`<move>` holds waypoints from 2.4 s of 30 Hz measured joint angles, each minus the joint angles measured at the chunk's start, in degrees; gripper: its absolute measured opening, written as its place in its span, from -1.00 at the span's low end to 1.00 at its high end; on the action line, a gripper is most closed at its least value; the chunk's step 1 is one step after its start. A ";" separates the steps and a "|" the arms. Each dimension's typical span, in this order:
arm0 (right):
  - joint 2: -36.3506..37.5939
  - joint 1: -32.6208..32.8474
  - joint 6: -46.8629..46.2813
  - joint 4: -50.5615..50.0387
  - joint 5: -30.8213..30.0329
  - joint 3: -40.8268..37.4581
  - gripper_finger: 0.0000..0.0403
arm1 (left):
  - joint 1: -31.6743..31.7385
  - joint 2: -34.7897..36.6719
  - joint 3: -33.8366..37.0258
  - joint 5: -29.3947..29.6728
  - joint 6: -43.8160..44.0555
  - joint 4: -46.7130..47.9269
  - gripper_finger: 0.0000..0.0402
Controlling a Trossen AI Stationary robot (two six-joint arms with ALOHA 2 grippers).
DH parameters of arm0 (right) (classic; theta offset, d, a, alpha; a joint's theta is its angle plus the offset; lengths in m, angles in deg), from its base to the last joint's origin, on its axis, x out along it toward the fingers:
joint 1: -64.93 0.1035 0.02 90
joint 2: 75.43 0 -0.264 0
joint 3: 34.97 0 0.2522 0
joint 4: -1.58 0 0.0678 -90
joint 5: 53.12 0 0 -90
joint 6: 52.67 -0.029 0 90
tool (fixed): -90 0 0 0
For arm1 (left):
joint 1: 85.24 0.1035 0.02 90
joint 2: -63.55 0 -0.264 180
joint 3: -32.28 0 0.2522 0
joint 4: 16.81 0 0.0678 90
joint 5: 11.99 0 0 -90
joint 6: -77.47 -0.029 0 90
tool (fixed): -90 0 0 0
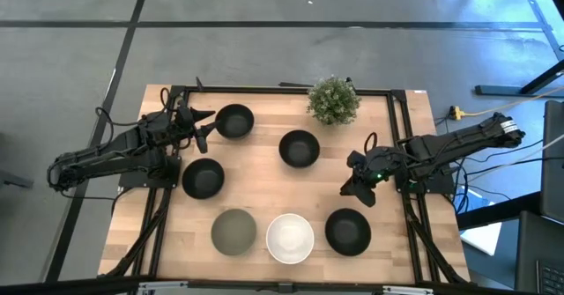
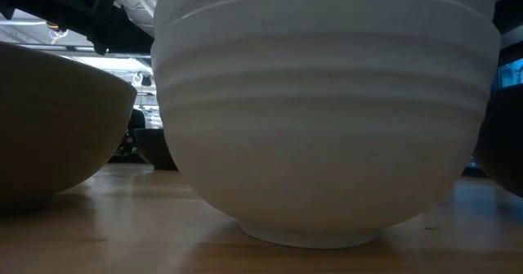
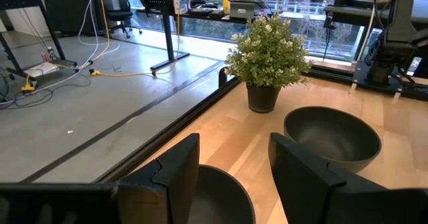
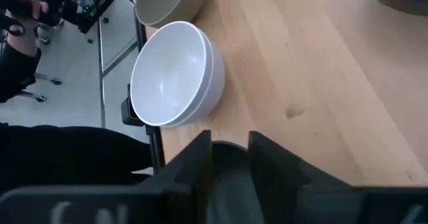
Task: Nest bowls inside each other
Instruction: Stack the black bowl on top of the white bowl
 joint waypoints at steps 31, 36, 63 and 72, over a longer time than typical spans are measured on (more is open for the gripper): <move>-4.62 3.42 1.58 -8.46 0.66 0.04 -0.15 | 0.00 0.00 0.00 0.00 0.00 0.02 -0.13; -8.60 7.13 1.56 -9.34 -0.28 0.52 -0.15 | 0.01 0.00 0.00 0.02 -0.11 0.02 -0.13; -16.96 12.72 -1.63 -10.93 -4.08 0.57 -0.45 | 0.01 -0.06 0.00 0.07 -0.02 1.16 -0.13; -17.15 12.72 -1.84 -10.33 -4.08 0.57 -0.59 | 0.00 -0.06 0.00 0.06 0.07 2.35 -0.13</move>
